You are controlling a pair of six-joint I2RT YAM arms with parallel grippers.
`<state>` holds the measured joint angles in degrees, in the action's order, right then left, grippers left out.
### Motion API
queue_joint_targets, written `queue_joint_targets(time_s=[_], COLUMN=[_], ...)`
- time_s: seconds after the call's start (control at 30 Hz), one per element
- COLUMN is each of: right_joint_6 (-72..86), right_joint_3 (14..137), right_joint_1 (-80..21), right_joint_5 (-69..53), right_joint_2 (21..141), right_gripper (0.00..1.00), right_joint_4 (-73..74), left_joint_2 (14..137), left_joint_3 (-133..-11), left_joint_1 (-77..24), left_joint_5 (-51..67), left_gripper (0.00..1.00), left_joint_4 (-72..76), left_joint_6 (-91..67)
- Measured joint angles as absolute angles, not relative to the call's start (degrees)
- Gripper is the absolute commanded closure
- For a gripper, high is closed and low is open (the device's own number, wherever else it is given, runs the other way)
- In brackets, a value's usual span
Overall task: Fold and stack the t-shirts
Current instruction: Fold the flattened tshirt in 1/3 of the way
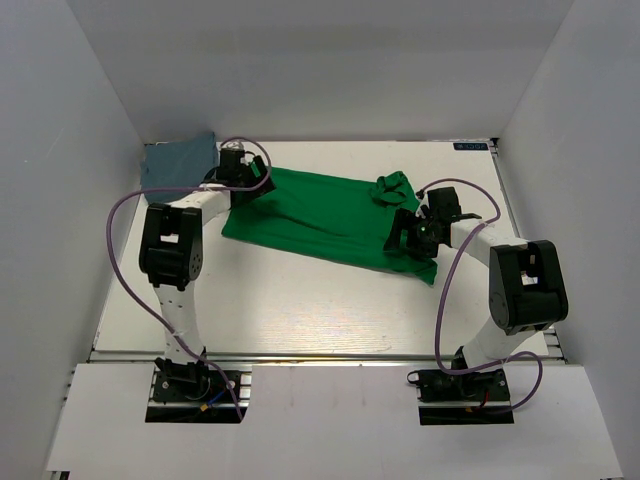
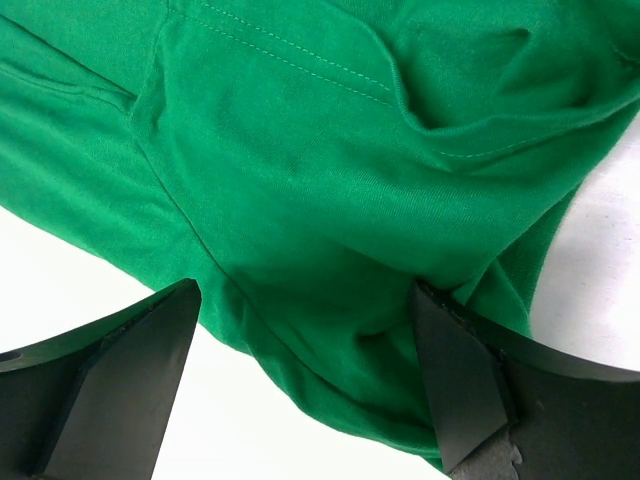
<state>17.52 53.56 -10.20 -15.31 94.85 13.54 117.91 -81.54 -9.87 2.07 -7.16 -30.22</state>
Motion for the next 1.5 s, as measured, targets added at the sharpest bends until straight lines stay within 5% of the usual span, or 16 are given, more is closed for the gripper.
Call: queue_joint_targets(time_s=[0.7,1.2,1.5], right_joint_6=[16.9,16.1,16.3], right_joint_3=[53.6,53.5,48.6], right_joint_1=[-10.2,-10.2,-10.2], right_joint_5=[-14.0,-14.8,-16.1], right_joint_2=[94.4,93.3,90.6], right_gripper=[0.10,0.10,0.10], right_joint_4=[14.7,15.5,13.6], left_joint_2=[122.6,110.1,107.7], left_joint_3=[-94.7,-68.9,-63.6], left_joint_1=[-10.0,-10.6,-10.7], left_joint_5=[0.1,3.9,6.0], left_gripper=[0.00,0.00,0.00], left_joint_4=[-11.8,-10.2,-5.3], left_joint_6=[-27.4,-25.0,-25.0])
